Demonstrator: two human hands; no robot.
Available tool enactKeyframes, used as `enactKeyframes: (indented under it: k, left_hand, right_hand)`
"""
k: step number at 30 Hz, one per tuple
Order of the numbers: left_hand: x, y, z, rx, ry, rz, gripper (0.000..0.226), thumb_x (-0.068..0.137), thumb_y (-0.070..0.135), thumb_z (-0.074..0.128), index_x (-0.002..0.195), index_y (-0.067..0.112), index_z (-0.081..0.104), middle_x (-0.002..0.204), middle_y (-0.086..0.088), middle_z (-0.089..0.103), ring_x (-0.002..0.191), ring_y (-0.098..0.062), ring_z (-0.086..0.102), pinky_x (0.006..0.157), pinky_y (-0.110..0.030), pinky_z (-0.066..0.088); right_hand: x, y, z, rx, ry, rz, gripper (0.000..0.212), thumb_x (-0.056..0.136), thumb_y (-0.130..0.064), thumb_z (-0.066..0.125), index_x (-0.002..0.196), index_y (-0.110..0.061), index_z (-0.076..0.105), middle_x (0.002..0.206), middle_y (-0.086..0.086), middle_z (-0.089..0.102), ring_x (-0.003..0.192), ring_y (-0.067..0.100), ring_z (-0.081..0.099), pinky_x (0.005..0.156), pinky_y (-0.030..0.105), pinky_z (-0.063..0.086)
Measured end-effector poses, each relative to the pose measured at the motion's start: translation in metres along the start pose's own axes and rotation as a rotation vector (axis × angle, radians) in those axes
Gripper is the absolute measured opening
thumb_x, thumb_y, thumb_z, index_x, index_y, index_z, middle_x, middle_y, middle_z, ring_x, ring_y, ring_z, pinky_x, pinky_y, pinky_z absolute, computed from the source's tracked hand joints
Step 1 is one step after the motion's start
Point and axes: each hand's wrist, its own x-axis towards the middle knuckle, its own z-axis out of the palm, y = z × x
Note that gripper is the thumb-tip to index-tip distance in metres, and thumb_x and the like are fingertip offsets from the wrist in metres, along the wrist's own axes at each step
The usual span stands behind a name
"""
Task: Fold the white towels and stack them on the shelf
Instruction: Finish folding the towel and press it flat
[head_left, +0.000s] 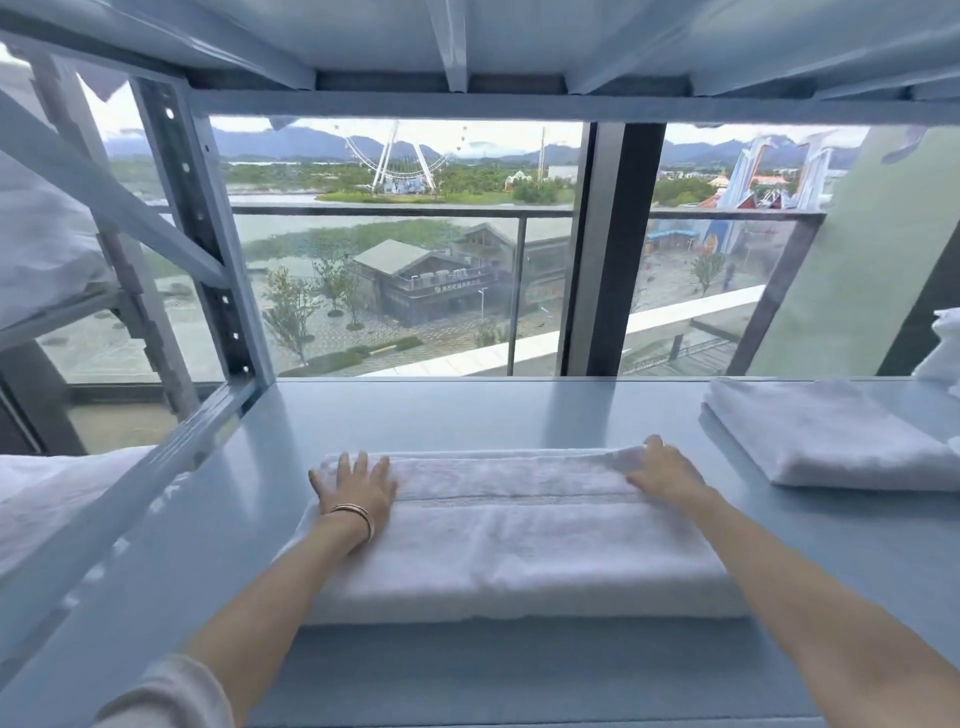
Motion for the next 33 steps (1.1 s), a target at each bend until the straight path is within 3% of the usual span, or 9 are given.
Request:
enactKeyframes:
  k: [3, 6, 11, 17, 21, 24, 27, 30, 33]
  left_hand:
    - [-0.001, 0.000, 0.004, -0.018, 0.111, 0.080, 0.049, 0.100, 0.039, 0.017, 0.148, 0.030, 0.014, 0.157, 0.007, 0.006, 0.145, -0.015, 0.001, 0.111, -0.055, 0.004]
    - [-0.003, 0.016, 0.000, -0.033, 0.159, 0.302, 0.050, 0.100, 0.042, 0.017, 0.149, 0.033, 0.009, 0.157, 0.012, 0.000, 0.145, -0.012, -0.005, 0.113, -0.055, -0.003]
    - [-0.007, 0.025, 0.009, -0.117, -0.006, 0.394, 0.050, 0.098, 0.051, 0.013, 0.146, 0.044, -0.002, 0.156, 0.014, -0.008, 0.144, -0.014, -0.011, 0.113, -0.054, -0.011]
    - [-0.041, 0.025, 0.011, -0.091, -0.061, 0.284, 0.059, 0.093, 0.062, 0.012, 0.146, 0.043, -0.006, 0.156, 0.010, -0.013, 0.144, -0.024, -0.014, 0.111, -0.059, -0.009]
    - [-0.079, 0.049, 0.003, -0.045, -0.105, 0.137, 0.070, 0.091, 0.064, 0.010, 0.149, 0.028, -0.006, 0.156, 0.003, -0.018, 0.141, -0.034, -0.021, 0.102, -0.069, -0.011]
    - [-0.112, 0.098, -0.005, -0.096, -0.095, 0.256, 0.063, 0.097, 0.049, 0.010, 0.150, 0.017, -0.005, 0.155, 0.003, -0.020, 0.140, -0.033, -0.025, 0.102, -0.070, -0.012]
    - [-0.146, 0.118, 0.006, -0.099, -0.122, 0.376, 0.072, 0.083, 0.050, -0.010, 0.149, 0.023, -0.010, 0.156, 0.009, -0.016, 0.141, -0.031, -0.020, 0.105, -0.069, -0.008]
    - [-0.145, 0.089, 0.017, -0.080, -0.102, 0.362, 0.062, 0.091, 0.061, 0.005, 0.147, 0.038, -0.011, 0.154, 0.012, -0.020, 0.141, -0.032, -0.023, 0.106, -0.066, -0.011]
    - [-0.127, 0.041, 0.017, -0.086, -0.103, 0.274, 0.074, 0.077, 0.080, 0.002, 0.143, 0.049, -0.009, 0.151, 0.014, -0.025, 0.140, -0.031, -0.025, 0.104, -0.066, -0.014]
  right_hand:
    - [-0.009, -0.015, 0.009, -0.247, 0.147, -0.055, 0.054, 0.087, -0.025, 0.056, 0.135, -0.013, 0.033, 0.131, 0.014, 0.040, 0.120, 0.033, 0.040, 0.094, 0.043, 0.039]
    - [-0.035, -0.047, 0.029, -0.356, 0.311, -0.314, 0.068, 0.073, -0.036, 0.076, 0.131, -0.014, 0.049, 0.136, 0.020, 0.043, 0.125, 0.040, 0.041, 0.092, 0.067, 0.038]
    - [-0.078, -0.078, 0.070, -0.290, -0.160, -0.392, 0.060, 0.090, -0.066, 0.021, 0.145, -0.046, 0.005, 0.158, -0.005, -0.010, 0.143, 0.028, -0.014, 0.103, 0.071, -0.005]
    - [-0.053, -0.042, 0.048, -0.321, -0.153, -0.409, 0.049, 0.092, -0.064, 0.015, 0.140, -0.057, 0.004, 0.157, -0.014, -0.008, 0.144, 0.022, -0.013, 0.107, 0.067, -0.006]
    - [-0.061, -0.056, 0.051, -0.366, -0.122, -0.249, 0.054, 0.098, -0.052, 0.015, 0.149, -0.035, 0.005, 0.158, 0.000, -0.007, 0.144, 0.029, -0.008, 0.108, 0.065, -0.002]
    - [-0.109, -0.088, 0.070, -0.255, -0.089, -0.386, 0.050, 0.101, -0.037, 0.021, 0.149, -0.022, 0.016, 0.158, -0.001, 0.006, 0.145, 0.021, 0.003, 0.112, 0.058, 0.005]
    - [-0.135, -0.067, 0.079, -0.319, -0.122, -0.474, 0.055, 0.096, -0.047, 0.008, 0.149, -0.032, 0.009, 0.158, -0.008, 0.002, 0.145, 0.015, -0.002, 0.112, 0.056, -0.002]
    - [-0.126, -0.007, 0.060, -0.358, -0.024, -0.419, 0.087, 0.066, -0.069, -0.024, 0.145, -0.047, 0.005, 0.157, -0.012, -0.001, 0.145, 0.013, -0.004, 0.113, 0.050, -0.006]
    - [-0.099, 0.041, 0.035, -0.387, -0.023, -0.275, 0.075, 0.076, -0.059, -0.016, 0.146, -0.043, 0.003, 0.158, -0.008, -0.002, 0.145, 0.014, -0.002, 0.116, 0.045, -0.002]
